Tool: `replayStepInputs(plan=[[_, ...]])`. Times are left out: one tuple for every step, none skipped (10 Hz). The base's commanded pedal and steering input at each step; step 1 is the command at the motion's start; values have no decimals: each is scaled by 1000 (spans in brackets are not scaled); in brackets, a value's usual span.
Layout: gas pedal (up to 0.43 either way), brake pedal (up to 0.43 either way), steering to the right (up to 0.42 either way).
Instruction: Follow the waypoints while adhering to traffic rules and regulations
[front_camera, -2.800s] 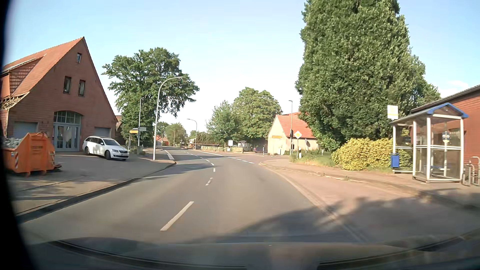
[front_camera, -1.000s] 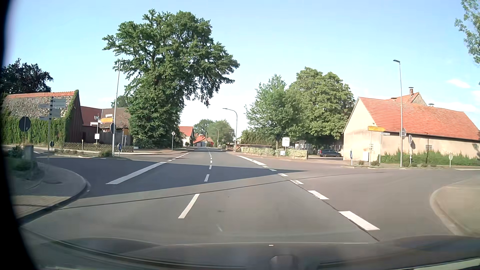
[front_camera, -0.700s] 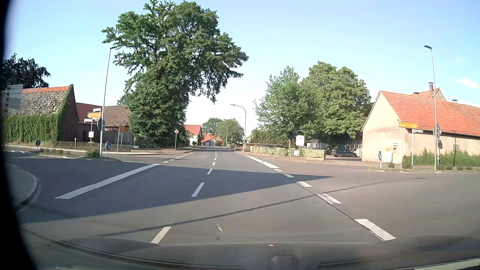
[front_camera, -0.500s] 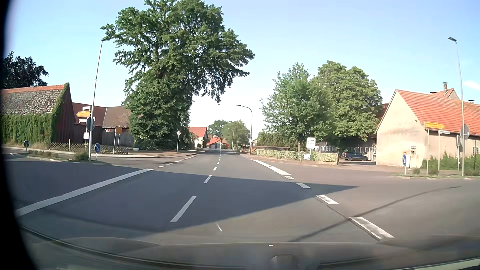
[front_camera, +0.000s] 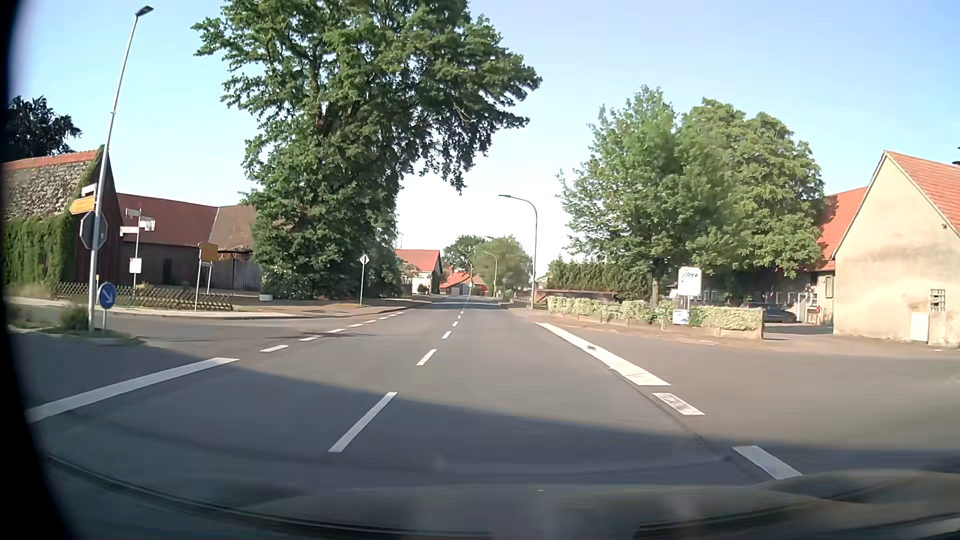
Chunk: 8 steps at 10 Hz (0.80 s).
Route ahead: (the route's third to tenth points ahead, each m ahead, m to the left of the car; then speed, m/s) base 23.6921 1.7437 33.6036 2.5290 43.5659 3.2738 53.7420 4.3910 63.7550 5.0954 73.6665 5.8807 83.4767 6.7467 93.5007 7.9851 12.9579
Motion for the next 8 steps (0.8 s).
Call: replayStepInputs(plan=[[157,6,-30],[157,6,-29],[157,6,-29],[157,6,-29],[157,6,-29],[157,6,-25],[157,6,-23],[157,6,-20]])
